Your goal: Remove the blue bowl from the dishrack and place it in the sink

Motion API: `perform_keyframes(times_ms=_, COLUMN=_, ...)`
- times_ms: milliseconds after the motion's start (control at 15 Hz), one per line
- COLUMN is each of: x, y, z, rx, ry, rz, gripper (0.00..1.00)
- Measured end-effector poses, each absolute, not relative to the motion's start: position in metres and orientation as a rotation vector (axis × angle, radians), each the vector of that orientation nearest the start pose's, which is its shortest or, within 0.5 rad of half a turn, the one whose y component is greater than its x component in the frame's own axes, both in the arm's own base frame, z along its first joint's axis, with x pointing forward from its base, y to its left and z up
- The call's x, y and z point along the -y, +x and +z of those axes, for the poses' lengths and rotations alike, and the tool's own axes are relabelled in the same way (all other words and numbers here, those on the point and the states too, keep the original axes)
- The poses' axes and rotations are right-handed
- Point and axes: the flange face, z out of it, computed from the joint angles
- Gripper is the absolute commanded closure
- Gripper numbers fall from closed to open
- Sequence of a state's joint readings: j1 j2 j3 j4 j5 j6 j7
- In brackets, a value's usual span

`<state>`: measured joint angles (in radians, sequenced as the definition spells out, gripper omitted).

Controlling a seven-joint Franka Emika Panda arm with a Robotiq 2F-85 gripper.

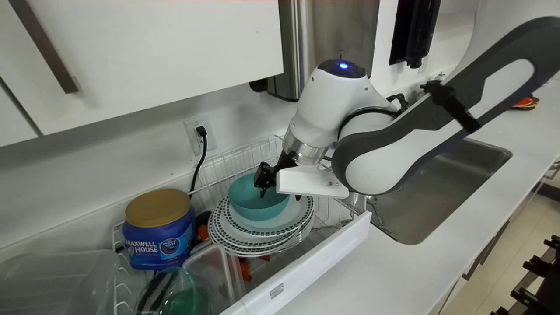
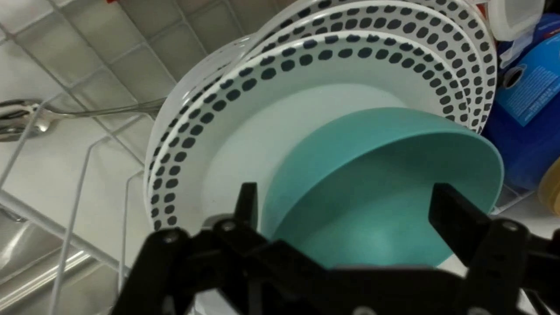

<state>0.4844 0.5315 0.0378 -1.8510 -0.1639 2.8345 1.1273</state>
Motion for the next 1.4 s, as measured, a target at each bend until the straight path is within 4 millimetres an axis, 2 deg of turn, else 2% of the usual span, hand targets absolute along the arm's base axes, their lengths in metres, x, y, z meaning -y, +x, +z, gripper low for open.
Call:
perform_keyframes(times_ms=133, x=-0.349, y=0.590, z=0.277, rx=-0.672, ry=-2.738, rz=-0.505, gripper=0.00)
perform_keyframes(times_ms=200, x=-0.351, y=0.591, z=0.275, rx=-0.681, ry=-2.742, rz=-0.501, gripper=0.07)
perform_keyframes(times_ms=267, x=-0.352, y=0.592, z=0.272, rx=-0.687, ry=-2.747, rz=-0.497, gripper=0.28)
perform_keyframes(times_ms=400, x=-0.355, y=0.594, z=0.268, rx=-0.691, ry=-2.758, rz=-0.489, gripper=0.33)
perform_keyframes(times_ms=467, x=-0.357, y=0.595, z=0.267, rx=-0.690, ry=-2.764, rz=-0.486, gripper=0.39)
perform_keyframes(times_ms=800, x=-0.362, y=0.597, z=0.269, rx=-0.688, ry=-2.778, rz=-0.481, gripper=0.80)
perform_keyframes(times_ms=1000, x=-0.363, y=0.598, z=0.272, rx=-0.696, ry=-2.770, rz=-0.487, gripper=0.99)
perform_keyframes(times_ms=1400, x=-0.362, y=0.601, z=0.276, rx=-0.744, ry=-2.747, rz=-0.490, gripper=0.99)
